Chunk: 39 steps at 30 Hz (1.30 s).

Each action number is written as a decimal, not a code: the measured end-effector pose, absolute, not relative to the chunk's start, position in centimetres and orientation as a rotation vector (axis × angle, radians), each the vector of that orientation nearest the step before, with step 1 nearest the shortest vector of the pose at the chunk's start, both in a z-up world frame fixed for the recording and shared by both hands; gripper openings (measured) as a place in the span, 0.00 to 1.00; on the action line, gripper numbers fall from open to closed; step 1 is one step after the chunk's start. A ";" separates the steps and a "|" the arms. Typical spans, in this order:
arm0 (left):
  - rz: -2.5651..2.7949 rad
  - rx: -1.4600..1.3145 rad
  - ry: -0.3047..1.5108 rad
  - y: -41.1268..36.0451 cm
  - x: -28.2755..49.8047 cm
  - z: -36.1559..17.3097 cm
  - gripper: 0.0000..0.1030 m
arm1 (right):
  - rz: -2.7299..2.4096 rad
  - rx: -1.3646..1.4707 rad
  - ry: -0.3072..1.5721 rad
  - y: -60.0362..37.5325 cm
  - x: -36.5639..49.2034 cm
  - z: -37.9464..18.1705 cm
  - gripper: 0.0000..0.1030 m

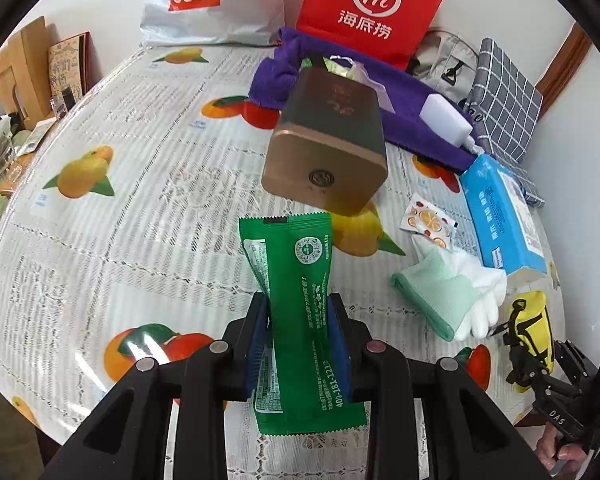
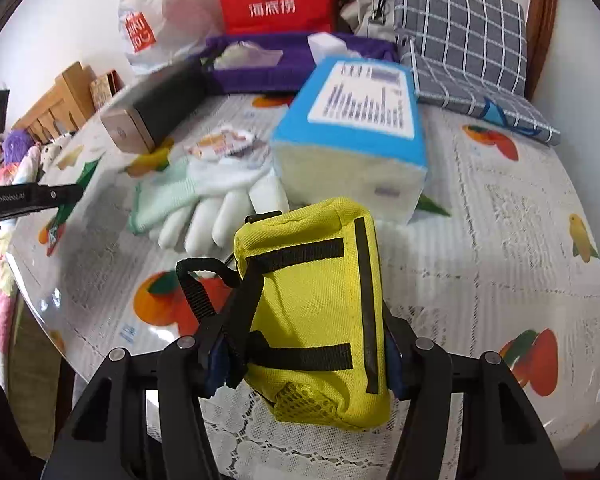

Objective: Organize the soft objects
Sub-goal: 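Carry the yellow pouch and green packet with both tools toward the purple towel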

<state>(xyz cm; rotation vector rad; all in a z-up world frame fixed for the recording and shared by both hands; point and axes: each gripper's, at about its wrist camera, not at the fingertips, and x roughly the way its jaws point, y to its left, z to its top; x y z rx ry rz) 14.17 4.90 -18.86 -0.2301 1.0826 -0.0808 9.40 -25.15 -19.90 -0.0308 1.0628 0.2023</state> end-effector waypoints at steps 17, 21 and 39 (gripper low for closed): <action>-0.111 -0.212 0.976 4.6 14.8 -12.8 0.28 | 0.211 0.046 0.905 -26.4 10.4 -12.6 0.57; -0.119 -0.199 0.959 4.2 15.3 -11.6 0.28 | 0.203 0.045 0.875 -26.6 10.9 -11.1 0.57; -0.110 -0.227 0.929 4.4 19.4 -9.2 0.28 | 0.191 0.100 0.842 -27.3 17.5 -8.4 0.57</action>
